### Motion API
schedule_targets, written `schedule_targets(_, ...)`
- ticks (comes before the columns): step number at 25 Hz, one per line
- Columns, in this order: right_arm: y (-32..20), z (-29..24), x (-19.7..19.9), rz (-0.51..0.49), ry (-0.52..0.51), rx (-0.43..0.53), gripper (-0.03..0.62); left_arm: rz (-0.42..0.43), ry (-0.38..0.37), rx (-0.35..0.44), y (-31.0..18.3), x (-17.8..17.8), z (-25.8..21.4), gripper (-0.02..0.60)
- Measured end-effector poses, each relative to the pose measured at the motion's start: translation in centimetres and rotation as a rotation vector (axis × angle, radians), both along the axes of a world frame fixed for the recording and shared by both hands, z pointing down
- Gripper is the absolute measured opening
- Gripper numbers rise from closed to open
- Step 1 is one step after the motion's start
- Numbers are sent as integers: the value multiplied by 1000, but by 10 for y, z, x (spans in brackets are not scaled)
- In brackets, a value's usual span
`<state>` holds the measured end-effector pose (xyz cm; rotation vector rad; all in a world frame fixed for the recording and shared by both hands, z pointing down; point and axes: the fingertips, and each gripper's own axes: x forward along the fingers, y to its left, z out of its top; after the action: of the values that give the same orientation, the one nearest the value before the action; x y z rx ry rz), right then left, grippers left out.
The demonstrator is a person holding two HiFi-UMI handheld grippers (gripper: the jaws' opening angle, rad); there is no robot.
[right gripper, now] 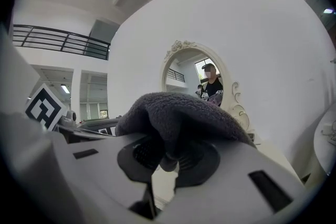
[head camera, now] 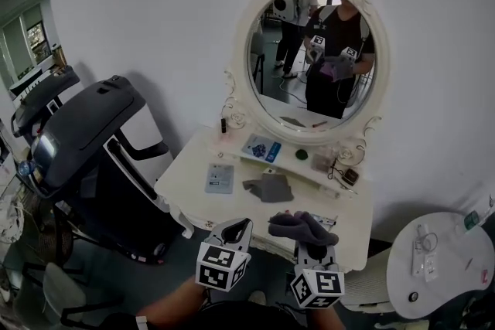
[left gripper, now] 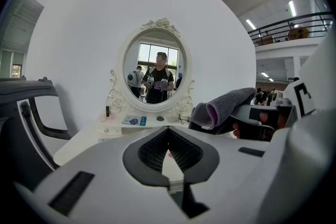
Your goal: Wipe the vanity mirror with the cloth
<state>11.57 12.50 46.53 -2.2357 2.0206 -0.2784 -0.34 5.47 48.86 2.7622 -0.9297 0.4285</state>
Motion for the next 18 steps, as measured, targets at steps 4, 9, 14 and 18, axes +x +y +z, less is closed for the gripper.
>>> schedule_targets(4, -23, 1, 26, -31, -5, -7, 41, -20, -14, -8, -21, 27, 2, 6)
schedule_targets(9, -40, 7, 48, -61, -7, -31, 41, -35, -21, -22, -37, 52, 6, 6)
schedule_targets(14, -52, 9, 62, -70, -11, -31, 41, -25, -41, -31, -52, 69, 11, 6)
schedule_targets(18, -67, 18, 73, -49, -23, -46, 41, -3, -40, -31, -69, 81, 14, 6)
